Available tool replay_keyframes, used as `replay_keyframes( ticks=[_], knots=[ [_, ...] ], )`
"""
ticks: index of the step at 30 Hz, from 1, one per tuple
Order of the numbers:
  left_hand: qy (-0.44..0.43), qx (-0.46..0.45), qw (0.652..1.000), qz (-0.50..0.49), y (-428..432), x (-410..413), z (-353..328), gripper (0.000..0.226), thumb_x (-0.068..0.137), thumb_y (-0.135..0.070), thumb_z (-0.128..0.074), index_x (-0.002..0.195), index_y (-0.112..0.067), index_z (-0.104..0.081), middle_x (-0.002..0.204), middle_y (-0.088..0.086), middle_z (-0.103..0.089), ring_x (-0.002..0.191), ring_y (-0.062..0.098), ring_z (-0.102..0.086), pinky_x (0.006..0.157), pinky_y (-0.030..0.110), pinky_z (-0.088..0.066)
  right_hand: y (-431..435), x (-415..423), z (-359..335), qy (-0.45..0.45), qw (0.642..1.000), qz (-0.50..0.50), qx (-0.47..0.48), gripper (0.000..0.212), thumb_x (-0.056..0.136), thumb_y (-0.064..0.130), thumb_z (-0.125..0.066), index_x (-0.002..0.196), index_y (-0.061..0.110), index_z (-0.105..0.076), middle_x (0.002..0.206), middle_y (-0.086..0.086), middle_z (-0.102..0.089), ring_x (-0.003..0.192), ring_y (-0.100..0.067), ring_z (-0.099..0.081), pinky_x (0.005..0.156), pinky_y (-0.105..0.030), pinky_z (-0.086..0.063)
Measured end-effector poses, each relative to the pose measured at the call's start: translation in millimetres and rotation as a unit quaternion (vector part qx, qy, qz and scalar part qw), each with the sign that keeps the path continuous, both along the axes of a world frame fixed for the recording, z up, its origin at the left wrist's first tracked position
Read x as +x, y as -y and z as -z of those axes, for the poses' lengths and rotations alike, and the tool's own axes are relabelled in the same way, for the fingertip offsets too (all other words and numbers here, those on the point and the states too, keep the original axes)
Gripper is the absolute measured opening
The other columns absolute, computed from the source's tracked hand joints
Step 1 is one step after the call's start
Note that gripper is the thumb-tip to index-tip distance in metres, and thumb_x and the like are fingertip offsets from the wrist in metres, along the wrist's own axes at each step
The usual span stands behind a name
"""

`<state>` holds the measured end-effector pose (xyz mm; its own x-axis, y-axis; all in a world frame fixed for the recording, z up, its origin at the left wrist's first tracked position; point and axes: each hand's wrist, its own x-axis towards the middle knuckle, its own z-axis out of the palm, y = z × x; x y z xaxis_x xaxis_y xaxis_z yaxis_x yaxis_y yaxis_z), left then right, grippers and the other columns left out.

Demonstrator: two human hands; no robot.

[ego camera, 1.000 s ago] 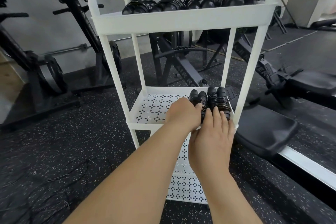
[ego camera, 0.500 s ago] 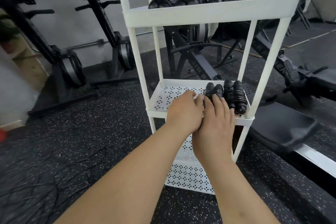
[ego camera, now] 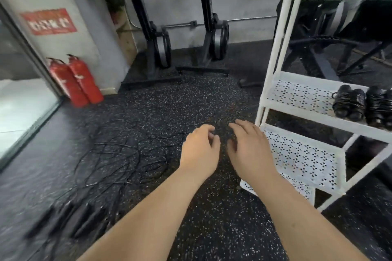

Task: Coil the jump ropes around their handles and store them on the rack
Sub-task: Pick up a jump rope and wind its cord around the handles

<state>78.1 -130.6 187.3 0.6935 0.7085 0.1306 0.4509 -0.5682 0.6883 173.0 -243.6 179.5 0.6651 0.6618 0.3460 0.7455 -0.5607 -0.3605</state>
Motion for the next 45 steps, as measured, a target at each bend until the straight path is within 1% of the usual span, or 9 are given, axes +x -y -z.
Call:
replay_keyframes(
  ticks=[7, 10, 13, 21, 28, 33, 36, 38, 45],
  knots=[
    [-0.112, -0.017, 0.992, -0.054, -45, -97, 54, 0.037, 0.105, -0.036, -0.056, 0.140, -0.026, -0.058, 0.129, -0.003, -0.066, 0.122, 0.022, -0.060, 0.105, 0.046, -0.051, -56, -71, 33, -0.010, 0.985, -0.129, -0.115, 0.053, 0.103, 0.038, -0.057, 0.154, 0.023, -0.053, 0.161, 0.000, -0.048, 0.149, -0.026, -0.042, 0.123, -0.048, -0.036],
    [-0.205, -0.023, 0.978, -0.041, -65, -131, 74, 0.046, 0.103, -0.035, -0.057, 0.147, -0.021, -0.053, 0.138, 0.006, -0.060, 0.129, 0.032, -0.056, 0.108, 0.049, -0.049, -80, -100, 47, -0.015, 0.973, -0.174, -0.154, 0.054, 0.106, 0.040, -0.055, 0.157, 0.026, -0.049, 0.163, 0.003, -0.044, 0.151, -0.023, -0.039, 0.124, -0.045, -0.034],
    [-0.269, -0.049, 0.961, -0.028, -94, -160, 86, 0.044, 0.101, -0.037, -0.058, 0.141, -0.019, -0.056, 0.135, 0.012, -0.061, 0.126, 0.037, -0.058, 0.105, 0.051, -0.051, -103, -127, 64, -0.024, 0.961, -0.210, -0.181, 0.053, 0.108, 0.039, -0.052, 0.158, 0.026, -0.047, 0.164, 0.003, -0.042, 0.151, -0.023, -0.037, 0.124, -0.044, -0.034],
    [-0.285, -0.138, 0.945, -0.082, -197, -255, 122, 0.038, 0.105, -0.038, -0.062, 0.138, -0.019, -0.061, 0.123, 0.003, -0.071, 0.109, 0.027, -0.067, 0.100, 0.041, -0.055, -162, -184, 120, -0.083, 0.931, -0.258, -0.245, 0.049, 0.112, 0.035, -0.045, 0.159, 0.023, -0.044, 0.161, 0.004, -0.044, 0.144, -0.023, -0.043, 0.118, -0.043, -0.041],
    [-0.334, -0.174, 0.923, -0.082, -243, -304, 178, 0.039, 0.106, -0.035, -0.062, 0.142, -0.020, -0.059, 0.129, 0.004, -0.070, 0.118, 0.027, -0.066, 0.106, 0.039, -0.052, -192, -225, 194, -0.159, 0.888, -0.275, -0.333, 0.048, 0.112, 0.032, -0.043, 0.160, 0.026, -0.043, 0.158, 0.001, -0.047, 0.142, -0.024, -0.045, 0.116, -0.042, -0.044],
    [-0.366, -0.191, 0.910, -0.052, -248, -323, 247, 0.039, 0.104, -0.029, -0.060, 0.143, -0.021, -0.057, 0.129, 0.005, -0.070, 0.116, 0.030, -0.065, 0.100, 0.036, -0.052, -205, -245, 263, -0.232, 0.842, -0.277, -0.401, 0.048, 0.110, 0.029, -0.045, 0.158, 0.033, -0.043, 0.156, -0.002, -0.046, 0.139, -0.026, -0.049, 0.117, -0.044, -0.043],
    [-0.399, -0.218, 0.890, -0.041, -243, -330, 297, 0.043, 0.102, -0.033, -0.059, 0.144, -0.026, -0.055, 0.144, 0.017, -0.057, 0.126, 0.038, -0.059, 0.108, 0.044, -0.050, -212, -255, 301, -0.267, 0.808, -0.279, -0.444, 0.052, 0.110, 0.031, -0.047, 0.161, 0.033, -0.038, 0.159, -0.004, -0.042, 0.142, -0.027, -0.049, 0.119, -0.042, -0.042],
    [-0.418, -0.238, 0.876, -0.039, -241, -332, 329, 0.048, 0.101, -0.039, -0.058, 0.148, -0.031, -0.050, 0.152, 0.019, -0.044, 0.135, 0.043, -0.052, 0.115, 0.048, -0.045, -218, -259, 322, -0.286, 0.791, -0.274, -0.467, 0.054, 0.110, 0.031, -0.048, 0.163, 0.034, -0.036, 0.160, -0.005, -0.040, 0.143, -0.029, -0.049, 0.119, -0.042, -0.042],
    [-0.425, -0.274, 0.862, -0.014, -236, -321, 386, 0.058, 0.104, -0.042, -0.060, 0.158, -0.042, -0.038, 0.150, 0.015, -0.037, 0.133, 0.040, -0.052, 0.115, 0.049, -0.044, -245, -258, 379, -0.316, 0.765, -0.258, -0.498, 0.061, 0.107, 0.032, -0.050, 0.163, 0.046, -0.029, 0.158, 0.000, -0.038, 0.141, -0.029, -0.050, 0.119, -0.044, -0.043]
  ],
)
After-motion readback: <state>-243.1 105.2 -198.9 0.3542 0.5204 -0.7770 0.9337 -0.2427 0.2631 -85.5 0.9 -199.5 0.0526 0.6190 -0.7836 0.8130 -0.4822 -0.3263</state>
